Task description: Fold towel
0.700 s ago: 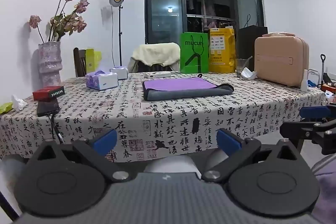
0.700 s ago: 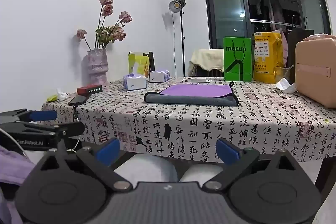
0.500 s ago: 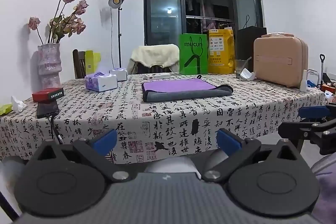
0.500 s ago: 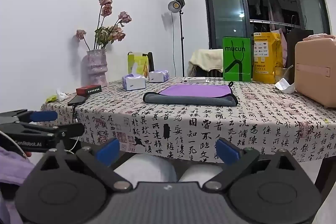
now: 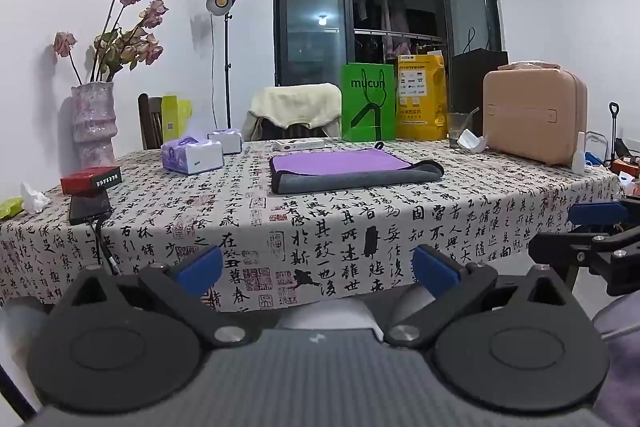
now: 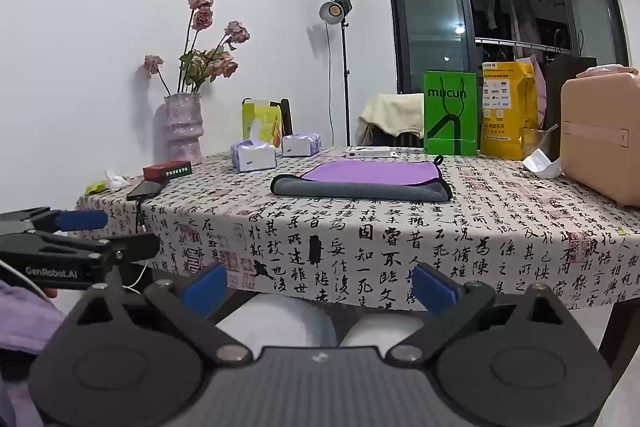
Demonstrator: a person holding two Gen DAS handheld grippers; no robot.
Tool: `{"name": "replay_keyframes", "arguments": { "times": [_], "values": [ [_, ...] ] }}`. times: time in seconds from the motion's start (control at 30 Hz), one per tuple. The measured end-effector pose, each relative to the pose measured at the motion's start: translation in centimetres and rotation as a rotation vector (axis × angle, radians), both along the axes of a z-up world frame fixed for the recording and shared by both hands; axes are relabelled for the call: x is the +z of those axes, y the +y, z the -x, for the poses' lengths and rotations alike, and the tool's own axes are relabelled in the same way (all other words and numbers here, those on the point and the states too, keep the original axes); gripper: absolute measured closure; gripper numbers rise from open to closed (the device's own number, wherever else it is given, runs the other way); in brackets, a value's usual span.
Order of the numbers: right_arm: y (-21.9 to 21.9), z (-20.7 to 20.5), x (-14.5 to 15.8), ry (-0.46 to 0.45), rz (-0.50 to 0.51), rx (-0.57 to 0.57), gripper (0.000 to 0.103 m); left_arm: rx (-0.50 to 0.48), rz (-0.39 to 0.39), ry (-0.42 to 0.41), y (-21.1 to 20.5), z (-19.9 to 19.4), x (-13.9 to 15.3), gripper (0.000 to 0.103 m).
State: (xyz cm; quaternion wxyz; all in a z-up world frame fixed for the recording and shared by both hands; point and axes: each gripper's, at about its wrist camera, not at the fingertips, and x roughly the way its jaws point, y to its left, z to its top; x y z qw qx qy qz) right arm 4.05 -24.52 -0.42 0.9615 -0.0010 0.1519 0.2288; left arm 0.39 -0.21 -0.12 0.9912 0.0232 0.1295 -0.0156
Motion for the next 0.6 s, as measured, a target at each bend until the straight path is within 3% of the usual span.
{"name": "replay_keyframes", "arguments": {
  "times": [0.6],
  "values": [
    [0.23,-0.26,-0.27,0.001,0.003,-0.002,0.003,-0.004,-0.002,0.01,-0.16,-0.04,-0.26,0.0]
  ]
}}
